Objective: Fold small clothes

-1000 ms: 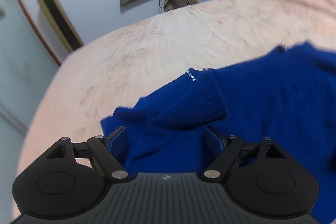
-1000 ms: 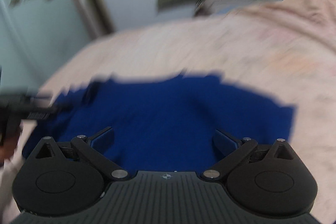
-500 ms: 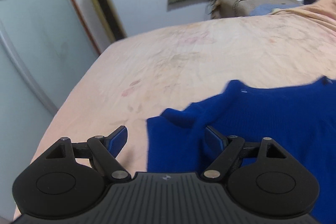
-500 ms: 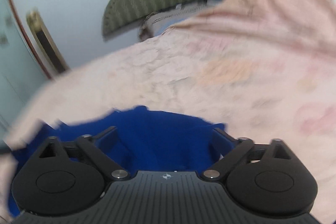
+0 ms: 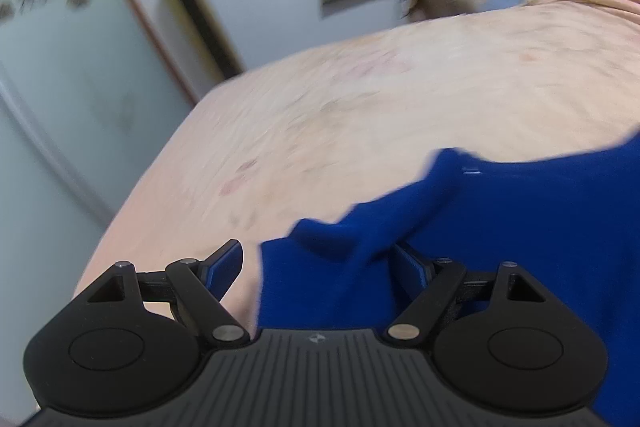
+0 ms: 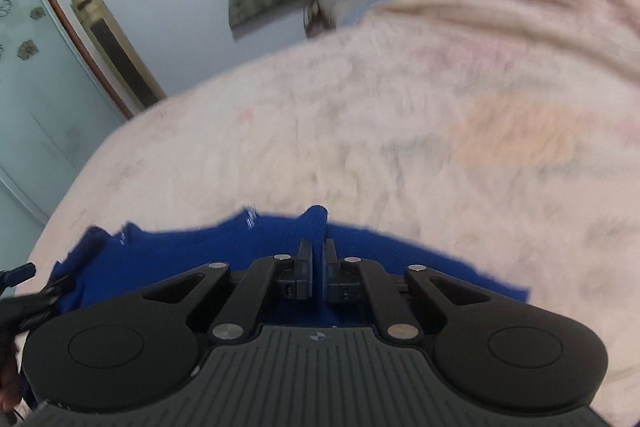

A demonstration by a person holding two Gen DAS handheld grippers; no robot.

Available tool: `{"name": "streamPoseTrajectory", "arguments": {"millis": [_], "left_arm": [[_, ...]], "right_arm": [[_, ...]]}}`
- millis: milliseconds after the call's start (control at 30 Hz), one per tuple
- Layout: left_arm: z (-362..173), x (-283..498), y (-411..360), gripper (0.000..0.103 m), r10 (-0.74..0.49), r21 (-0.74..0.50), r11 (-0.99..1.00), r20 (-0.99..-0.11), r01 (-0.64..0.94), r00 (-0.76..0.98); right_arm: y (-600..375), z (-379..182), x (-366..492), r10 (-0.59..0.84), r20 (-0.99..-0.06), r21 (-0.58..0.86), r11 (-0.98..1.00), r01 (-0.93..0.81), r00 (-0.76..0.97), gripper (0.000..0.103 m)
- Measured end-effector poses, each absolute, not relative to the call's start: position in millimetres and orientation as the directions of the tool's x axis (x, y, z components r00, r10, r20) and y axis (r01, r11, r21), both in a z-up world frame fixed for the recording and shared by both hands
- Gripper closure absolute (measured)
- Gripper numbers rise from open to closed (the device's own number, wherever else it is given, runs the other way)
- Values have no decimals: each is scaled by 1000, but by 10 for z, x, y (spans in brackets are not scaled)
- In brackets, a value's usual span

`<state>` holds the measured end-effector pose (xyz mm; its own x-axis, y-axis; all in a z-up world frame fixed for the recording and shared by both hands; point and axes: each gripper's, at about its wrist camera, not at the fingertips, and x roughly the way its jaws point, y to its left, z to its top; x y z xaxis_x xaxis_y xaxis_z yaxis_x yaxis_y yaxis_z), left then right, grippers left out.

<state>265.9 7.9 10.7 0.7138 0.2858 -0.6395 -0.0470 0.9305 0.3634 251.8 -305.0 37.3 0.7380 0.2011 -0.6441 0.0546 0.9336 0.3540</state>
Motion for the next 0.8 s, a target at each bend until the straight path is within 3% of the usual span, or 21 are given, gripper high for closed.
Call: {"name": "streamPoseTrajectory", "arguments": {"millis": [133,200,233,267,300,400,533,633,700,800], "left_arm": [[60,2721,220,21,245,294,954,-678,-49,693],[33,2691,181,21,262,323,945,-666,-46,699],[32,2667,163,21,268,335,941,-659,-45,703],[39,2643,152,21,272,342,939,-653,-45,707],[55,2622,157,21,272,345,938,-647,-46,712],[105,2632,238,20,272,326,943,-642,-66,717],[69,2817,385,14,244,258,963,-702,-81,668],[90,2760,420,14,232,233,968,-709,-89,666],[108,2655,376,14,249,275,958,-682,-74,688],[109,2558,342,14,271,315,947,-665,-67,696]], "right_arm": [[-2962,666,2426,124,-598,209,978,5,792,97],[-2912,677,2506,51,-608,97,995,10,792,90],[-2909,630,2575,14,-642,53,998,27,767,75],[-2934,568,2623,-27,-666,29,998,62,745,53],[-2965,535,2612,-83,-671,7,993,118,737,49],[-2961,550,2400,-45,-640,69,991,116,767,55],[-2658,391,2260,154,-681,140,987,-79,716,46],[-2582,155,2357,35,-754,48,999,1,655,37],[-2650,181,2327,-31,-743,43,995,93,669,31],[-2555,343,2157,-23,-694,74,992,103,720,30]]}}
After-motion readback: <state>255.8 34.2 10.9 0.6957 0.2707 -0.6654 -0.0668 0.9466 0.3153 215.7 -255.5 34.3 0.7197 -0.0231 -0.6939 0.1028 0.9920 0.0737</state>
